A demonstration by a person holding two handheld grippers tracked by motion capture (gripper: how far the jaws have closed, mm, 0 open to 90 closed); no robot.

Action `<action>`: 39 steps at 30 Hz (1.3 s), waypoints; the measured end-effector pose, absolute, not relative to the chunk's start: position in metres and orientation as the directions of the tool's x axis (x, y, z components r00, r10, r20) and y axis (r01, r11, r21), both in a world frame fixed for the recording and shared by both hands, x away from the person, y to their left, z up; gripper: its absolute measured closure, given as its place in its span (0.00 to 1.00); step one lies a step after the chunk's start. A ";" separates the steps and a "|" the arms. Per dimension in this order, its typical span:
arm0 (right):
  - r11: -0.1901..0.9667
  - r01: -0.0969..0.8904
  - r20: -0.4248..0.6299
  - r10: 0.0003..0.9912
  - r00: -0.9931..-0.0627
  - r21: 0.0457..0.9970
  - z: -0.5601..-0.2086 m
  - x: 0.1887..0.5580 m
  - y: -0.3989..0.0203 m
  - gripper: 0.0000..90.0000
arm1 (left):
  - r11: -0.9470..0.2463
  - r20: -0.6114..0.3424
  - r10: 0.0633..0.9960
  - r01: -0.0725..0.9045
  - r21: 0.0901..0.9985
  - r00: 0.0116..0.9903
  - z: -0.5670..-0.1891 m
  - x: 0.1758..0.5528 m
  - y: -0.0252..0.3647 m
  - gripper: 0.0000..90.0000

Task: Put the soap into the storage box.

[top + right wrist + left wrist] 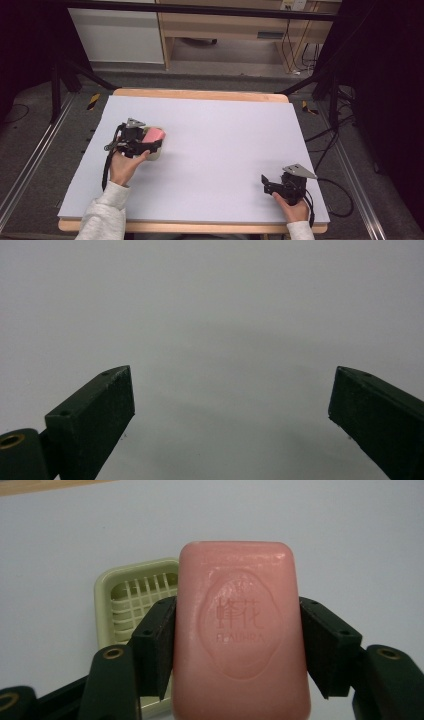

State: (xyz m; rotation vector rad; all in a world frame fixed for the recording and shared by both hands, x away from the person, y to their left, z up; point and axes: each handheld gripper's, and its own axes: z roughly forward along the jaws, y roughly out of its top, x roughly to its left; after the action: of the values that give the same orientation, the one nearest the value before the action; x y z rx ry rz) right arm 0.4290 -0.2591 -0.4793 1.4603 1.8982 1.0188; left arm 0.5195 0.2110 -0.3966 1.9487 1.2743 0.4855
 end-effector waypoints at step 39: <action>0.141 0.561 0.023 0.961 -0.275 0.816 -0.481 0.432 -0.258 0.05 | -0.210 -0.060 0.931 0.664 0.718 0.359 -0.422 0.560 0.226 0.42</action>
State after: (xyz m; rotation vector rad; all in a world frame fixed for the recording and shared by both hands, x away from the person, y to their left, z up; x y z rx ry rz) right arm 0.4316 -0.2581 -0.4808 1.4537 1.9038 1.0064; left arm 0.5602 0.2258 -0.4216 1.9602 1.3821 0.5165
